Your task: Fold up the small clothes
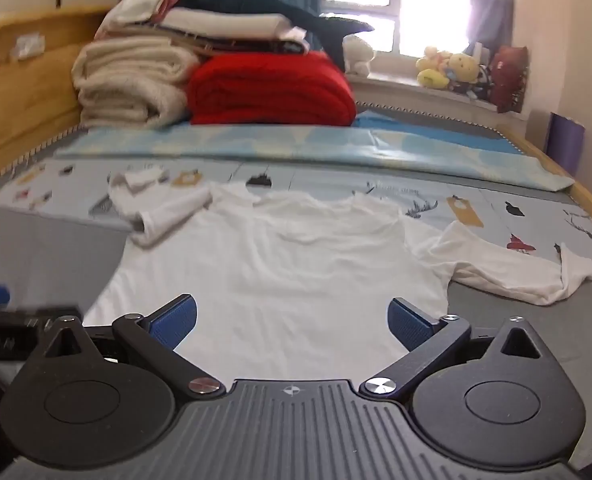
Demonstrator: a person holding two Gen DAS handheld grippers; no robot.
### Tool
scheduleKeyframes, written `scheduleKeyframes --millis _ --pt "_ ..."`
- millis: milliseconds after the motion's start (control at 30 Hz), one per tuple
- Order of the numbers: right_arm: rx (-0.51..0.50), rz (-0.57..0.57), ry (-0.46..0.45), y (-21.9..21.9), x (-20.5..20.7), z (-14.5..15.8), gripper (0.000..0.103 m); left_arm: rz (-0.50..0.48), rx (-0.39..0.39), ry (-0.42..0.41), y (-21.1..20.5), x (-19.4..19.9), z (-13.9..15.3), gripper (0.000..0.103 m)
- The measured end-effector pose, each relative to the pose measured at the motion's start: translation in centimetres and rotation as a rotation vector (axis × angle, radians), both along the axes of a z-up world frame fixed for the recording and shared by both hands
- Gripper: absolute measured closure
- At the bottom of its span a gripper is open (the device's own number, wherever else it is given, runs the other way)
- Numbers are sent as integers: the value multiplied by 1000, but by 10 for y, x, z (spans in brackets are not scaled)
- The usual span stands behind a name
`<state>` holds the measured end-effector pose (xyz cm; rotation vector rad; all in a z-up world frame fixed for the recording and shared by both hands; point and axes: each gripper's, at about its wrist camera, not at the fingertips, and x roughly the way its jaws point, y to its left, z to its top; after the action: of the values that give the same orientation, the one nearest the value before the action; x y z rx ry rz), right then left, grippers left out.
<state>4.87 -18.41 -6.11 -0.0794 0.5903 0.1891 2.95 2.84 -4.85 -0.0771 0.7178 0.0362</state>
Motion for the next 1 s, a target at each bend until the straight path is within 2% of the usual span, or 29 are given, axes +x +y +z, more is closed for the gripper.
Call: scheduleKeyframes --millis 133,267,400,1000 --pt "-29 17 3 2 -9 2 7 -27 4 -3 -13 3 -4 1" --pt "-27 19 -16 0 -15 4 7 -37 -45 34 -12 13 -10 1" --pt "-69 0 10 -3 -12 -7 7 -40 -29 48 -15 15 -12 1" --pt "-50 -16 54 -4 -4 -15 7 -53 -21 79 -17 16 -23 1"
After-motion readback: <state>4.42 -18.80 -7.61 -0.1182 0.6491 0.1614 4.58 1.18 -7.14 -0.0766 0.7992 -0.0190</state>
